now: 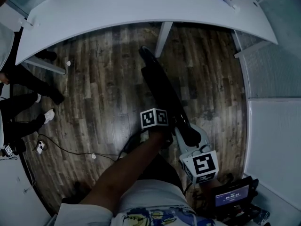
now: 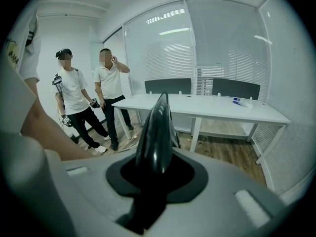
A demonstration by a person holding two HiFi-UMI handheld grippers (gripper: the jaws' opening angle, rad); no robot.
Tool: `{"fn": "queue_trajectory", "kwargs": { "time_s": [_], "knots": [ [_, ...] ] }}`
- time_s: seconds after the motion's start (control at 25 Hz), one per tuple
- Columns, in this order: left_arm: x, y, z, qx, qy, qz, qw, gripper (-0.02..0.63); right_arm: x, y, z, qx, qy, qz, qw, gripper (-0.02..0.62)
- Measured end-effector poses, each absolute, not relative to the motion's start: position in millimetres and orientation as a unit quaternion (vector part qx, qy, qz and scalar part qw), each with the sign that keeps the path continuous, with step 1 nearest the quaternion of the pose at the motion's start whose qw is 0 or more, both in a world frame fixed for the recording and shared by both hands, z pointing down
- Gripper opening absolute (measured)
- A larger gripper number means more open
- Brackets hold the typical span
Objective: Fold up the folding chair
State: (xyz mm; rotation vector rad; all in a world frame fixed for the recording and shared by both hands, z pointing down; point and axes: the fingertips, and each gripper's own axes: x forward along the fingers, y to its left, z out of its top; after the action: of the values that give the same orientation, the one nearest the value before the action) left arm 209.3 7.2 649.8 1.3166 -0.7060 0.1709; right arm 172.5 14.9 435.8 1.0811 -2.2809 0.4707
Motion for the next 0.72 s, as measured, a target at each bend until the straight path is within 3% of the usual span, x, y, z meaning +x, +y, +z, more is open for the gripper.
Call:
{"fn": "queue_trajectory", "kwargs": {
  "time_s": [0.72],
  "knots": [
    [138, 3, 630, 0.557, -0.388, 0.000, 0.734, 0.138, 110, 13, 414, 0.309, -0.895, 0.152, 0.285, 0.075]
  ]
}}
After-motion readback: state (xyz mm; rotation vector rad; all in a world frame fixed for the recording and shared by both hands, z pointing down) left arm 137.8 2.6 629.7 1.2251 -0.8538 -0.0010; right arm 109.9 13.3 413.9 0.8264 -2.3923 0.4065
